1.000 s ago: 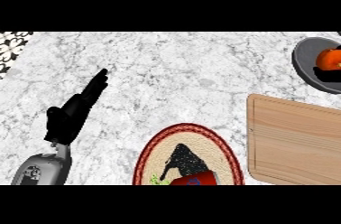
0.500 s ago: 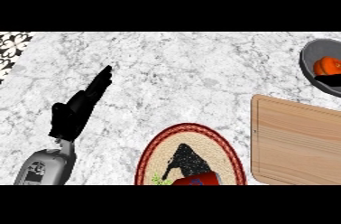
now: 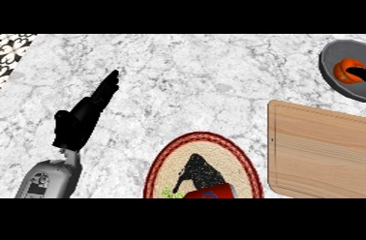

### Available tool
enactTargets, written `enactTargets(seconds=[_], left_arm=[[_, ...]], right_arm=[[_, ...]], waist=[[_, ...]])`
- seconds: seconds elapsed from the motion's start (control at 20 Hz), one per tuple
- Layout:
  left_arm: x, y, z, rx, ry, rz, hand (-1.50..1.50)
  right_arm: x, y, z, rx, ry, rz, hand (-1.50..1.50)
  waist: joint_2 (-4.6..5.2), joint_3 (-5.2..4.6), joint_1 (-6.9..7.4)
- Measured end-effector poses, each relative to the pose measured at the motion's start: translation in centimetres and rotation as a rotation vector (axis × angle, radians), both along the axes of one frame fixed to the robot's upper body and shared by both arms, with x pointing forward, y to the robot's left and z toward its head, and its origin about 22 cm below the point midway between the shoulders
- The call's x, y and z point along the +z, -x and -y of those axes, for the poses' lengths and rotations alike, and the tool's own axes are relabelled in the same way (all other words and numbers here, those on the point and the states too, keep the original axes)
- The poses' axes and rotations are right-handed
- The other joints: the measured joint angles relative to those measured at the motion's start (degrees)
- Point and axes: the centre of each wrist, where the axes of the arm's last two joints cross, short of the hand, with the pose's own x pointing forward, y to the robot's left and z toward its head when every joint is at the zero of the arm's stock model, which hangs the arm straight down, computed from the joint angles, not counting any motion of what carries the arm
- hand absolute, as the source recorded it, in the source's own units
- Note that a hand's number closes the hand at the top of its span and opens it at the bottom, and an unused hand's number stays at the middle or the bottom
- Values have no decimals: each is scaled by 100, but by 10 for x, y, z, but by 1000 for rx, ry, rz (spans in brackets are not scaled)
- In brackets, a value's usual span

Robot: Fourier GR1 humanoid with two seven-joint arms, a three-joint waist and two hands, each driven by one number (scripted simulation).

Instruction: Pick the squash from the cutting board and place it in the pan

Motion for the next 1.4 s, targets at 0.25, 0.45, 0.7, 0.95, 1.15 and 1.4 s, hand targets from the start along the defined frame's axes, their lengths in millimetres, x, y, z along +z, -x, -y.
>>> enactTargets(seconds=[0.25, 0.45, 0.7, 0.95, 1.15, 1.4], left_arm=[[-1, 2, -3, 4, 1, -4, 0], [-4, 3, -7, 15, -5, -12, 0], [-6, 5, -11, 17, -6, -16, 0], [-10, 5, -11, 28, -6, -21, 0], [-8, 6, -13, 34, -9, -25, 0], [-11, 6, -16, 45, -10, -26, 0]], right_arm=[[-11, 25, 25, 67, -107, 68, -150], [-21, 47, 43, 128, -129, 124, -150], [-38, 73, 57, 174, -123, 200, -150], [-61, 93, 60, 202, -141, 230, -150], [-70, 103, 62, 222, -146, 238, -150], [-91, 121, 61, 224, -138, 237, -150]], waist=[[-29, -6, -51], [-56, -13, -97], [-90, -19, -135], [-118, -27, -180], [-143, -33, -204], [-160, -38, -239]])
